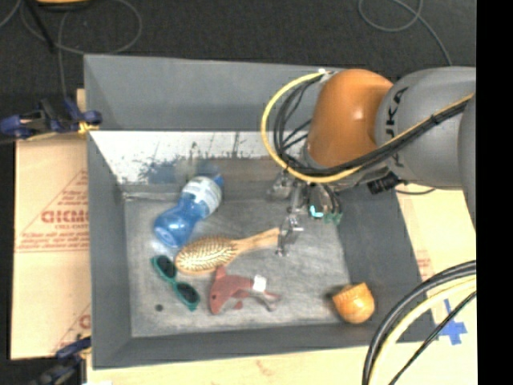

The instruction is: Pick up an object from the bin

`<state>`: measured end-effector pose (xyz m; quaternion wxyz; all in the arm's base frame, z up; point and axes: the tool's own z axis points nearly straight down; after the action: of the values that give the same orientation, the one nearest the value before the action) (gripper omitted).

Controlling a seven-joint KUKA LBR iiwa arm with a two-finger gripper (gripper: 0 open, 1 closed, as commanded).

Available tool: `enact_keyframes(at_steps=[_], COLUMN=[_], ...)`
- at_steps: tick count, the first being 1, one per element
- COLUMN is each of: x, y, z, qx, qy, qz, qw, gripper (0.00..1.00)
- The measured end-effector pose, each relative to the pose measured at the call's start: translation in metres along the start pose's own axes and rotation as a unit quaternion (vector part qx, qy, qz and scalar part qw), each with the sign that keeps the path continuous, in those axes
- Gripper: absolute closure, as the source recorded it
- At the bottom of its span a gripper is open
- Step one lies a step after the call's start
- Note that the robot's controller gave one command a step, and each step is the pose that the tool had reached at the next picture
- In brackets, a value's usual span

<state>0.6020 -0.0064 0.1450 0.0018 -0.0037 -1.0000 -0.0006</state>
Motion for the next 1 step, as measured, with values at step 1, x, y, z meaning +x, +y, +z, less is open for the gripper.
enact_keyframes(at_steps=[1], x=[-0.0019], y=[-0.0001], z=[-0.0044], qx=[0.0], qy=[-0.0038], qz=[0.0], qw=[1.0], gripper=[0.0])
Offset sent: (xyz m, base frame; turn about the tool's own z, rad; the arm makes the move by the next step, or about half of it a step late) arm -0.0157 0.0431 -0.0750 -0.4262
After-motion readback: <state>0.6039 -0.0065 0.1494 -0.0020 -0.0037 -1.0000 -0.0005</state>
